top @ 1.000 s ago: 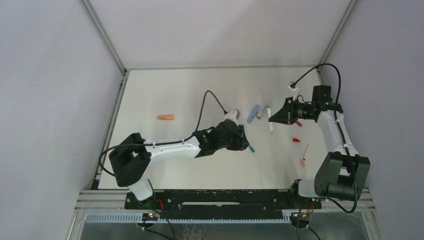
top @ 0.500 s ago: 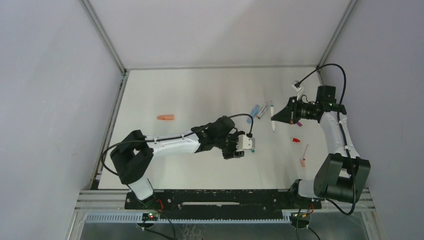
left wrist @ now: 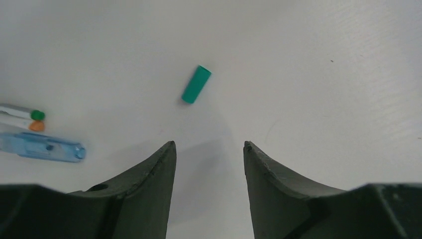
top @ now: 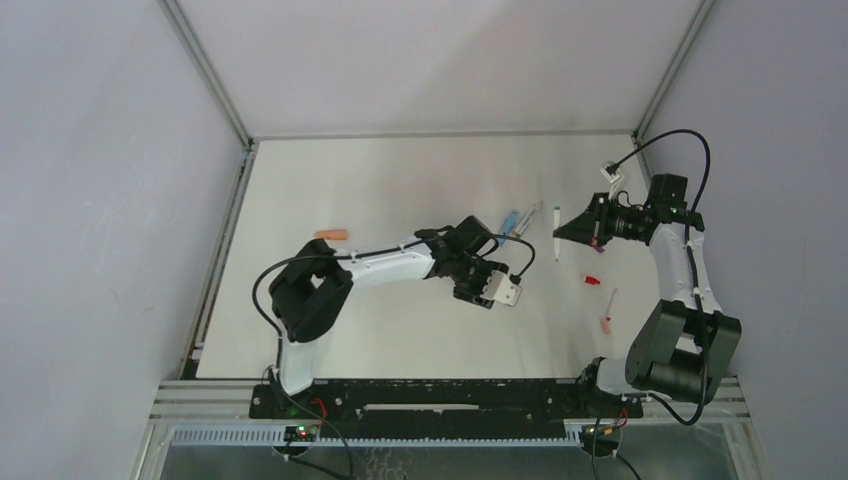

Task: Insert the pens into the pen caps
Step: Move the pen cap to the center of the board.

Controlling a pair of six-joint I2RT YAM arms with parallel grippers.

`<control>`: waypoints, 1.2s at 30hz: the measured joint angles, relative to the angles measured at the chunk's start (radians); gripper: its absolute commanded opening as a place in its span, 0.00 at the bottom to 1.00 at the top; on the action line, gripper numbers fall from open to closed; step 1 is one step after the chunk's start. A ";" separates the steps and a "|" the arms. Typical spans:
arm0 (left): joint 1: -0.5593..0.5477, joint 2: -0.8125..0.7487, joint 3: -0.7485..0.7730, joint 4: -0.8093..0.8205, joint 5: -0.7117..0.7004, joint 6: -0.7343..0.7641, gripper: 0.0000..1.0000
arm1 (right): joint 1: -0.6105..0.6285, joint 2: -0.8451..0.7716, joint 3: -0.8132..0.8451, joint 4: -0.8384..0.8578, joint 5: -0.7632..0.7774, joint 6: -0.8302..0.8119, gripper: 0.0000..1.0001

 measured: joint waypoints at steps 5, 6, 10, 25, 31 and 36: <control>-0.014 0.065 0.109 -0.074 -0.017 0.043 0.50 | -0.005 0.009 0.000 0.000 -0.003 0.000 0.00; -0.018 0.078 0.126 -0.086 -0.022 0.048 0.48 | -0.006 0.009 0.000 0.000 -0.004 0.000 0.00; -0.036 0.142 0.213 -0.154 -0.048 0.060 0.47 | -0.015 0.009 0.000 0.000 -0.011 0.000 0.00; -0.078 0.263 0.362 -0.237 -0.162 0.058 0.44 | -0.043 0.009 0.000 0.000 -0.025 0.000 0.00; -0.085 0.291 0.410 -0.256 -0.188 0.058 0.41 | -0.045 0.009 0.000 0.000 -0.026 0.000 0.00; -0.108 0.300 0.422 -0.268 -0.215 0.060 0.37 | -0.051 0.009 0.000 0.000 -0.027 0.000 0.00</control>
